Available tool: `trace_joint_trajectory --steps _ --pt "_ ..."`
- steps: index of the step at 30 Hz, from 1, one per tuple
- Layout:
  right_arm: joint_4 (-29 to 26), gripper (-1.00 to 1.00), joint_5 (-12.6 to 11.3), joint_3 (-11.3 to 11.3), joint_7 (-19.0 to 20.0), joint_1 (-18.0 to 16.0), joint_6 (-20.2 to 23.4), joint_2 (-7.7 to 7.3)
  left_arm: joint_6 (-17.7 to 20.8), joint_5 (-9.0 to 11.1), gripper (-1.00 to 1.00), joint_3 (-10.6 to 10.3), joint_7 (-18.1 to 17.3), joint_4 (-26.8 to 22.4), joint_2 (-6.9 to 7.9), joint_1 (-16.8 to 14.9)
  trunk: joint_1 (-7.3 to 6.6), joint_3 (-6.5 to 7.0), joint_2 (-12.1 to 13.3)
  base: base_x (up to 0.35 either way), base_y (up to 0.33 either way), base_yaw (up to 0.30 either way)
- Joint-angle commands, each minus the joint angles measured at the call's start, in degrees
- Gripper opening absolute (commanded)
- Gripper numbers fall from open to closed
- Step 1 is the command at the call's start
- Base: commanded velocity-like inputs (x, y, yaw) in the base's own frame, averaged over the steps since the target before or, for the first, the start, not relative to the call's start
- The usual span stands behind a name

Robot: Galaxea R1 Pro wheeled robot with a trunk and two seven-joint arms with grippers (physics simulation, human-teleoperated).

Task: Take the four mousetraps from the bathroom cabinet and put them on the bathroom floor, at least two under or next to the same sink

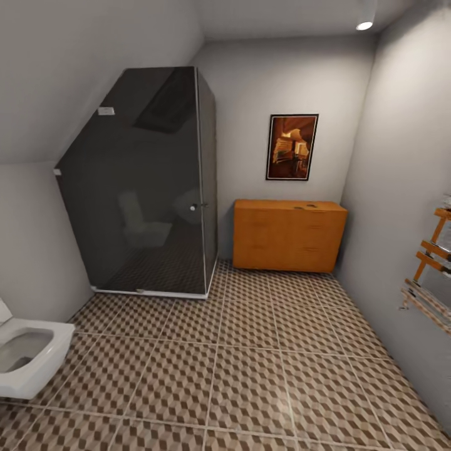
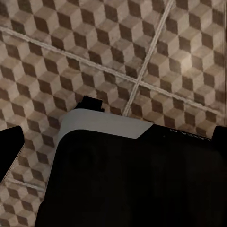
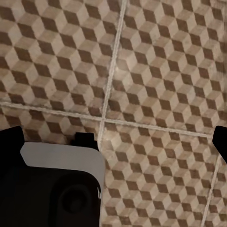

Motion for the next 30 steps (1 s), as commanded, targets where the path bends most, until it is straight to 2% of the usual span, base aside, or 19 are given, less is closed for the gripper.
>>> trace_joint_trajectory --steps 1,24,30 --pt "0.19 1.00 0.54 0.28 -0.37 -0.09 -0.15 0.03 -0.16 0.45 1.00 -0.49 0.20 0.00 -0.01 -0.02 0.04 -0.04 -0.04 0.323 0.000 -0.242" --pt "0.19 1.00 0.54 0.28 -0.41 -0.09 -0.14 0.03 -0.16 0.42 1.00 -0.54 0.20 0.00 -0.01 -0.02 0.04 0.58 -0.04 0.323 0.000 -0.242" --pt "0.19 1.00 0.54 0.28 -0.43 -0.09 -0.18 0.03 -0.16 0.42 1.00 -0.56 0.20 0.00 -0.01 -0.02 0.04 0.65 -0.04 0.324 0.000 -0.117"
